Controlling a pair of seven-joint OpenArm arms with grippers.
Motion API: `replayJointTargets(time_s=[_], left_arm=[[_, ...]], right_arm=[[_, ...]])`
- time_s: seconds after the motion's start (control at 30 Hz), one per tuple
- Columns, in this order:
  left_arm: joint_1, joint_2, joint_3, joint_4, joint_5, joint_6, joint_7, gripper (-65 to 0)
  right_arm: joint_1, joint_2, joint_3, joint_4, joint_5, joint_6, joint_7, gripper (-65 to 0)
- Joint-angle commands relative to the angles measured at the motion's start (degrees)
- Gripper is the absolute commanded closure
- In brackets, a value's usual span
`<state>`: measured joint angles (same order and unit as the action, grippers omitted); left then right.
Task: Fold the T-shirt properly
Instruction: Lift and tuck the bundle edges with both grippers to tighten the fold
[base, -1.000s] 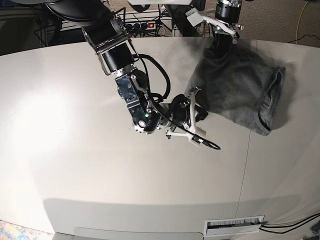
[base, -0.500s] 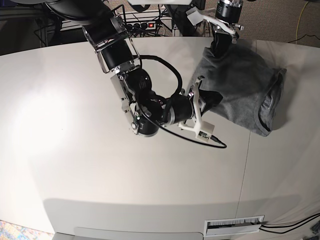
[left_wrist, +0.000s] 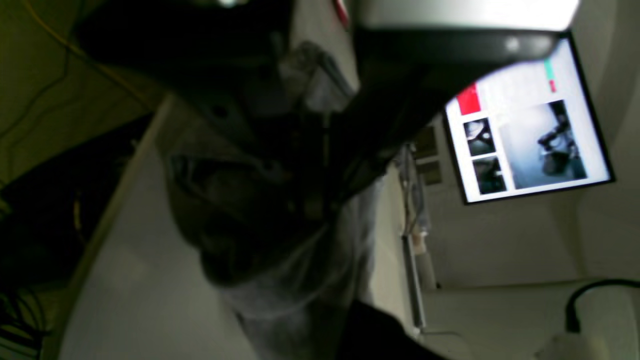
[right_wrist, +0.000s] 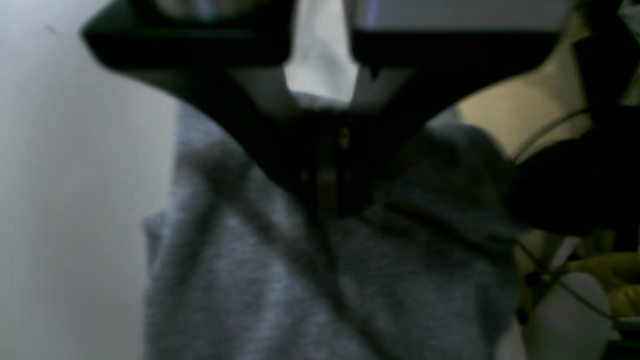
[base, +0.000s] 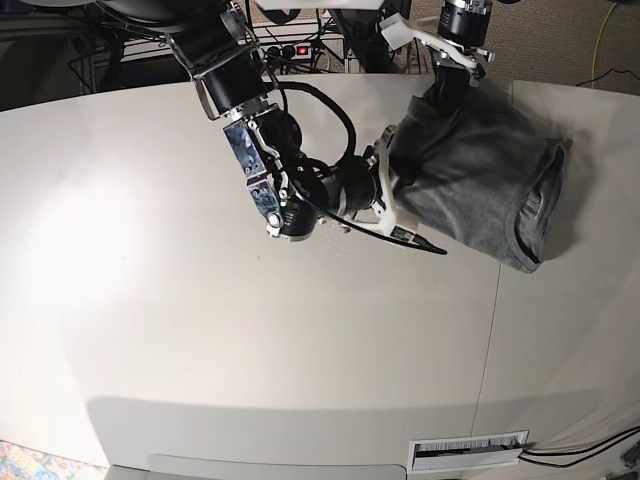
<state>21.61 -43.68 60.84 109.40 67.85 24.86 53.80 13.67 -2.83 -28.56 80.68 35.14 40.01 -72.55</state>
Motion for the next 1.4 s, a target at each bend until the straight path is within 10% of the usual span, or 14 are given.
replayJointTargets(time_s=[0.0, 0.67, 1.0, 1.37], left_arm=[[1.0, -1.2, 0.1, 1.0, 1.2, 1.0, 0.4, 0.0], [5.4, -4.7, 0.1, 1.0, 8.5, 1.1, 0.7, 0.0], [5.4, 0.9, -2.2, 1.0, -1.9, 2.4, 1.3, -8.6], [5.4, 1.2, -25.2, 0.9, -25.8, 2.1, -12.9, -8.4]], right_arm=[[1.3, 0.1, 0.2, 0.6, -1.9, 0.0, 1.1, 0.0], [1.2, 1.1, 0.1, 0.6, -1.8, 0.0, 5.5, 0.0], [1.2, 1.1, 0.1, 0.6, -1.6, 0.0, 5.2, 0.0], [1.2, 1.4, 0.1, 0.6, 10.0, 0.0, -7.4, 0.0]])
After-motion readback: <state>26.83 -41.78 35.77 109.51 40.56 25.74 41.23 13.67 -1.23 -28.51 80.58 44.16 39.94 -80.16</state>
